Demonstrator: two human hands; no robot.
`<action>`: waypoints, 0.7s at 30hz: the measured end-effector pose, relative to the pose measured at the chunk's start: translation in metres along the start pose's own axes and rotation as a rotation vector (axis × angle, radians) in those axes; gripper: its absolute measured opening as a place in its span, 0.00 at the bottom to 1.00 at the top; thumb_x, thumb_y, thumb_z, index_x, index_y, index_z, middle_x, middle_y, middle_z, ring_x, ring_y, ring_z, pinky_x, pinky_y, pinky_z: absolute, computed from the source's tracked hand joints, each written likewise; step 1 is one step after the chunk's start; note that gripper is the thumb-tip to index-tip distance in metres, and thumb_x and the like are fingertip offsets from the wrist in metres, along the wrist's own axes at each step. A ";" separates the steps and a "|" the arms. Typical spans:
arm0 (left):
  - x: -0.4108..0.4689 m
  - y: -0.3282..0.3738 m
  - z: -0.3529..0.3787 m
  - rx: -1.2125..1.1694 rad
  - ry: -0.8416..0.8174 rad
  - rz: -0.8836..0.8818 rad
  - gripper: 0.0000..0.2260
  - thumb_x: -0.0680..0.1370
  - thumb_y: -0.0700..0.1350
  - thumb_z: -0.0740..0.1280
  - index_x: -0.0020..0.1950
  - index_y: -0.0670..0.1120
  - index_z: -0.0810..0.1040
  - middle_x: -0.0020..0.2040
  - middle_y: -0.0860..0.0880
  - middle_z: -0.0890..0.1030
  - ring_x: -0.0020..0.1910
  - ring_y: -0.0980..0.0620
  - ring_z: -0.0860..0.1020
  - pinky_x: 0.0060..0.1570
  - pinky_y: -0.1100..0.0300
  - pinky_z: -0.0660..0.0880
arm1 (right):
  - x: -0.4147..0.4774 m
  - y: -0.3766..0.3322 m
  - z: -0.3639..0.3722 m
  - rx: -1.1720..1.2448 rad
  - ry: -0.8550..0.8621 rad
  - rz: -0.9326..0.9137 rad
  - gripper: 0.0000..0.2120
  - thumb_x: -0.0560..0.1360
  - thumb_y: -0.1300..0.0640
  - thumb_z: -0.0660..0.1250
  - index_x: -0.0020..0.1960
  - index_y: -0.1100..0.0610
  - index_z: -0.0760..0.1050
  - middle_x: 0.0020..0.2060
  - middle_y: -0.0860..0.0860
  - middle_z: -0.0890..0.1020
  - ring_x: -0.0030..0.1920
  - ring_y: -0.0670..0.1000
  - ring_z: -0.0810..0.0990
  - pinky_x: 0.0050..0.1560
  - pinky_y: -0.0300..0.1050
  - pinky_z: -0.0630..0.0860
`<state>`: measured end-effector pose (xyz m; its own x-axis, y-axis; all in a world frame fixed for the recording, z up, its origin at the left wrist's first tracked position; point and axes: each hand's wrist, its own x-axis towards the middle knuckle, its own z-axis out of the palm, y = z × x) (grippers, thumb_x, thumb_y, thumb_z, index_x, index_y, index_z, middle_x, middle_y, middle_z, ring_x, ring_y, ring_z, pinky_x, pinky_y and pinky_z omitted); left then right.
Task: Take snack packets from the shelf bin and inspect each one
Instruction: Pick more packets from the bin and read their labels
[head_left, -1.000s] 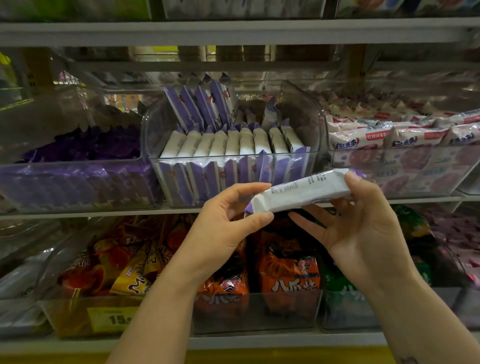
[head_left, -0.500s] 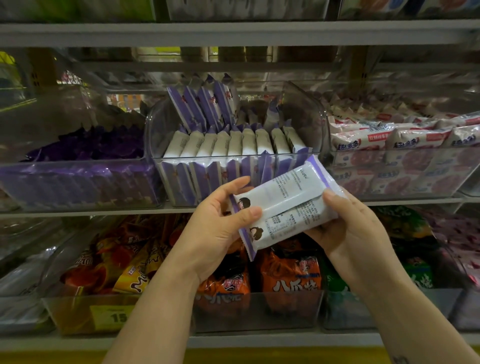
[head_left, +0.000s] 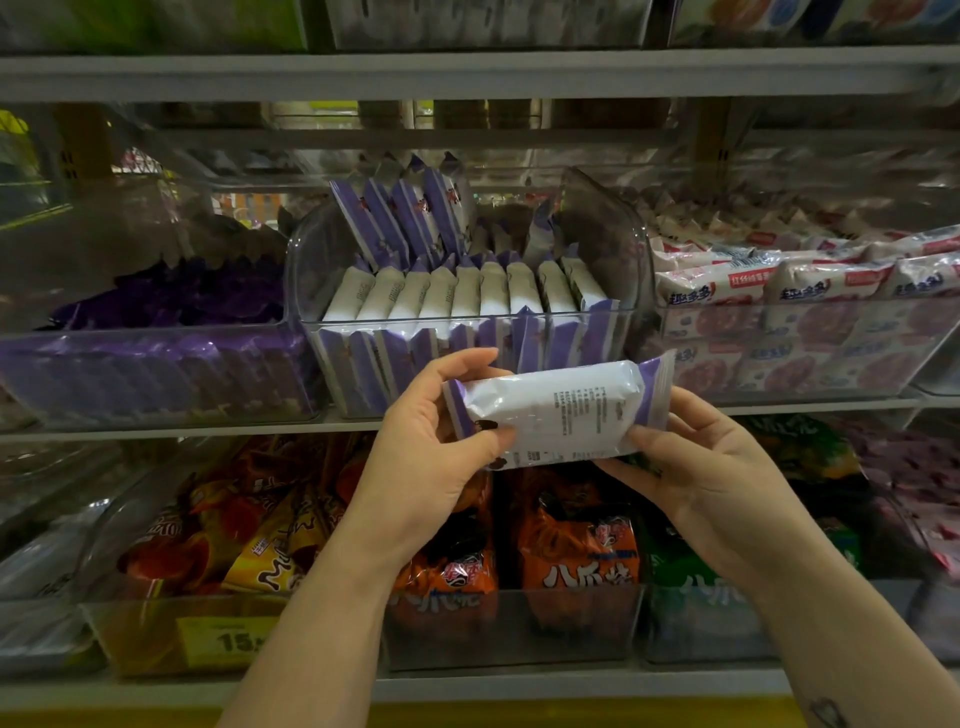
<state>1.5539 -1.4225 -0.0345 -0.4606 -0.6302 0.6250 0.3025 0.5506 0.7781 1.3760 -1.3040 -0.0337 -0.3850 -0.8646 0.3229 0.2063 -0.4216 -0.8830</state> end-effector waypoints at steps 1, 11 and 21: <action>0.000 0.001 0.000 -0.017 -0.003 -0.008 0.24 0.71 0.36 0.73 0.53 0.66 0.78 0.54 0.60 0.81 0.57 0.58 0.79 0.48 0.62 0.80 | 0.000 0.000 0.001 -0.001 0.011 -0.012 0.16 0.67 0.63 0.67 0.54 0.56 0.80 0.51 0.56 0.85 0.53 0.54 0.84 0.45 0.44 0.83; -0.003 -0.002 0.016 -0.215 -0.010 -0.209 0.11 0.70 0.50 0.72 0.50 0.59 0.80 0.53 0.50 0.83 0.51 0.49 0.84 0.42 0.56 0.82 | -0.008 -0.002 0.020 -0.037 0.036 -0.234 0.22 0.59 0.51 0.74 0.52 0.51 0.79 0.48 0.52 0.86 0.50 0.52 0.85 0.41 0.40 0.82; -0.005 0.007 0.018 0.621 -0.105 0.210 0.32 0.73 0.54 0.69 0.75 0.59 0.62 0.65 0.63 0.71 0.63 0.66 0.71 0.58 0.74 0.71 | -0.011 -0.009 0.032 -0.387 0.087 -0.496 0.16 0.67 0.51 0.71 0.55 0.45 0.78 0.46 0.42 0.86 0.48 0.43 0.84 0.40 0.33 0.79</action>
<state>1.5436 -1.4053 -0.0334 -0.5328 -0.4355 0.7255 -0.1279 0.8890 0.4397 1.4073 -1.2995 -0.0183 -0.4265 -0.5596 0.7106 -0.3493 -0.6229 -0.7000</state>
